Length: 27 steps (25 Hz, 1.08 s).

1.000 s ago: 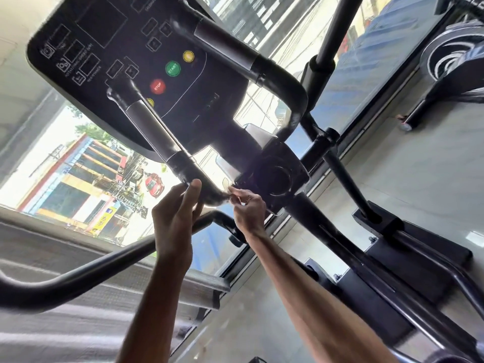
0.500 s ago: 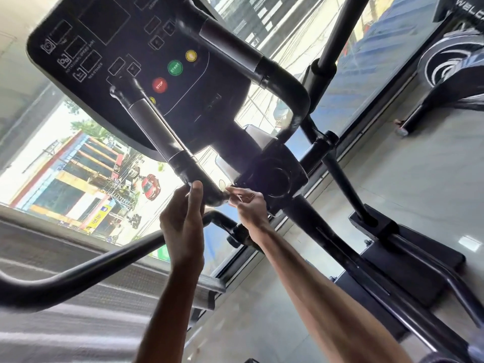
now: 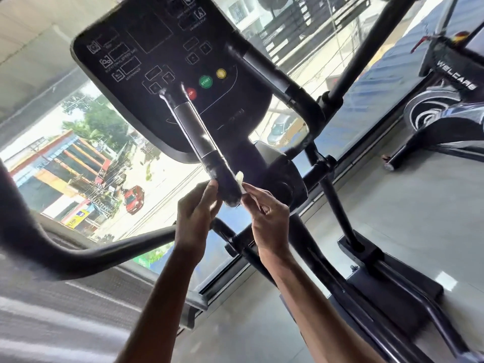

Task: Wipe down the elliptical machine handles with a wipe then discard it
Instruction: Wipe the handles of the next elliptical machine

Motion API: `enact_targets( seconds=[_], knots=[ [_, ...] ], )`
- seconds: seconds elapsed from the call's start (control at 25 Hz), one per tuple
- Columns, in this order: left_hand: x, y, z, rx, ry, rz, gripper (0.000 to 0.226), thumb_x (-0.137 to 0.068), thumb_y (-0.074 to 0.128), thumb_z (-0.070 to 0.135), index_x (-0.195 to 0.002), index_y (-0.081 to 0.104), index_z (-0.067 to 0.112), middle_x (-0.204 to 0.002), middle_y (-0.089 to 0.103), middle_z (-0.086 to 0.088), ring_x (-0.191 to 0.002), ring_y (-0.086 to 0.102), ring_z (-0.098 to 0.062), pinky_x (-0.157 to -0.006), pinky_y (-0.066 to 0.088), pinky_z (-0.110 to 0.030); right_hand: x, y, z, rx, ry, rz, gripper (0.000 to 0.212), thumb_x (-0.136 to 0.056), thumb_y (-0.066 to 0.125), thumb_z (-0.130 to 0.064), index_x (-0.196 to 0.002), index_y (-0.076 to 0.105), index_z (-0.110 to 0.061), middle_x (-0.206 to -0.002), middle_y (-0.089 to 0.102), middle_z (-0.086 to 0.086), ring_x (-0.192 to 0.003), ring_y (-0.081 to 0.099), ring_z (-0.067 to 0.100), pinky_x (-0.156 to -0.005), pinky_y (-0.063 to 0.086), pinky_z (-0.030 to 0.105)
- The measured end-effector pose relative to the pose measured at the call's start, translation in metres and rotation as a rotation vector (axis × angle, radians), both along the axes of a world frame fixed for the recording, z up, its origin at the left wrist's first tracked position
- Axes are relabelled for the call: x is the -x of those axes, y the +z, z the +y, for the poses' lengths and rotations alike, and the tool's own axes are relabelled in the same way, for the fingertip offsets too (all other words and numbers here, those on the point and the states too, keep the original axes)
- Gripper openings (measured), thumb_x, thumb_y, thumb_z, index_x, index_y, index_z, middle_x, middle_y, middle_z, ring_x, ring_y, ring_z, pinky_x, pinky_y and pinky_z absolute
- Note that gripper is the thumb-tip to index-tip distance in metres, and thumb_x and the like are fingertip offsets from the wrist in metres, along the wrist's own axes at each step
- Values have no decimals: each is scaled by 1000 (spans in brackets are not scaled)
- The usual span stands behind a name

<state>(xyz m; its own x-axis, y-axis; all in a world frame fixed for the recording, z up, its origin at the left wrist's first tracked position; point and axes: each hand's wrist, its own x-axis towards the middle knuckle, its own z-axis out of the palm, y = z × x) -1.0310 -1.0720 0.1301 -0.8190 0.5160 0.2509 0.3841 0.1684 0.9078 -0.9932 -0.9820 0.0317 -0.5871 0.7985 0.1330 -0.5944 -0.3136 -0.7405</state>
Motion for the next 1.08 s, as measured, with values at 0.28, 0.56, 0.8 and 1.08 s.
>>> enact_targets(
  seconds=[0.28,0.56,0.8,1.08],
  knots=[
    [18,31,8,55,-121,-21,32,-104,54,39,-125,64,18,-108,78,1,-100,76,-17,-89,54,-35,23,-3,-50,105,-395,-73,17,-92,69,-8,-106,76,-15,-104,75,-5,-103,71,12,-90,57,31],
    [54,7,-7,-16,-401,-21,27,-108,49,31,-100,73,21,-97,76,-6,-93,70,-22,-90,51,-34,97,-31,-82,397,-401,-203,17,-83,66,-3,-94,74,-13,-96,76,2,-94,71,15,-90,58,42],
    [77,-12,-2,17,-478,38,34,-96,56,50,-97,75,22,-104,70,-21,-99,63,-27,-93,45,-44,114,-39,-82,483,-407,-196,15,-85,69,1,-93,74,-11,-92,76,6,-92,72,19,-74,53,15],
    [89,-18,-1,-64,-542,79,41,-98,56,49,-96,77,14,-98,78,-12,-95,72,-30,-88,49,-46,76,-22,-92,158,-760,64,9,-89,73,-16,-98,72,-14,-96,76,0,-94,72,14,-78,57,28]
  ],
)
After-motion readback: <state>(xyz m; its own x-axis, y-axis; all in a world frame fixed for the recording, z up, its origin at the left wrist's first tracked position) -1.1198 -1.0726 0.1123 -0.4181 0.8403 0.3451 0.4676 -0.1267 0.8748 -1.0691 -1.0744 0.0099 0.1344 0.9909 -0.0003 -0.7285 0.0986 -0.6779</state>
